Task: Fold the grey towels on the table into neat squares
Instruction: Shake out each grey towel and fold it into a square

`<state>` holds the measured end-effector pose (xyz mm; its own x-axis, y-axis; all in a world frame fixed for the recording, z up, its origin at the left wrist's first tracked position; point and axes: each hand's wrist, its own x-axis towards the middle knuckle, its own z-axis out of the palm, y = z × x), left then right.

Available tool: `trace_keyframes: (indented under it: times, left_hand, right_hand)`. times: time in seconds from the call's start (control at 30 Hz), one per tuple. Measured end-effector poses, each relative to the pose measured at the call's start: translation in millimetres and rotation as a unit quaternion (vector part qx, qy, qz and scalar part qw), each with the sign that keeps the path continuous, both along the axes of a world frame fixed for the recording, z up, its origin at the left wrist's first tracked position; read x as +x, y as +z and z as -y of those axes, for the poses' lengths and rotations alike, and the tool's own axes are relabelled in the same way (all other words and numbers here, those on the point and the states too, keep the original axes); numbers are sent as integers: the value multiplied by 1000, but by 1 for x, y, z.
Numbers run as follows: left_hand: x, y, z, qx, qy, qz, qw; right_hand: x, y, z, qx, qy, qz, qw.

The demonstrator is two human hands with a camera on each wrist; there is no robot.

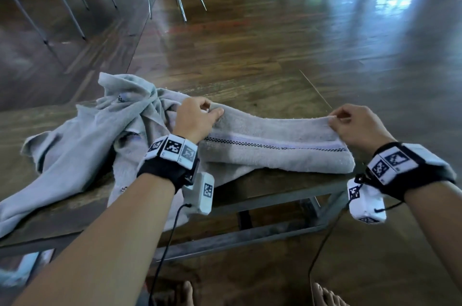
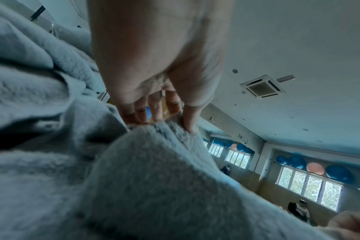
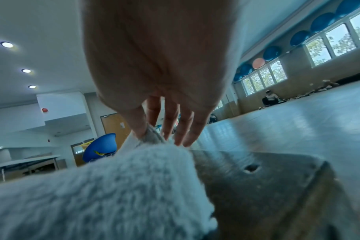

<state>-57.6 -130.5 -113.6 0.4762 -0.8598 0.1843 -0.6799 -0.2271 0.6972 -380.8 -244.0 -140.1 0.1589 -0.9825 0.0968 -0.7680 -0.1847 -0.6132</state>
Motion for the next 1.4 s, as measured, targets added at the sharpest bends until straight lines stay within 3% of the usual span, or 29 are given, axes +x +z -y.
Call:
trace_keyframes:
  times: [0.23,0.43,0.53,0.7,0.8,0.9,1.0,1.17,1.4]
  left_hand:
    - [4,-18,12,45,-17,4,999]
    - [-2,6,1,-52,-33,-29,998]
    - [0,27,-7,-97,-27,-52,994]
    - [6,60,-25,-244,-45,-101,963]
    - [10,61,-44,-252,-94,-114,956]
    - [13,46,-65,-99,-144,12,984]
    - [13,26,-79,70,-162,77,981]
    - [9,8,-76,85,-70,59,992]
    - [2,-12,-62,159,-27,73,984]
  right_hand:
    - [14,-14,11,22,32,-51,998]
    - [9,-4,8,4,-9,38,999]
    - [7,15,9,-52,-21,107,993]
    - [-5,77,-8,-194,-49,283,938]
    - [-22,79,-32,-192,-34,334,922]
    - [-42,40,-61,-81,42,239,967]
    - [-56,3,-82,26,57,92,994]
    - [-52,-8,-85,30,13,59,998]
    - [-23,-10,-79,38,-44,-25,998]
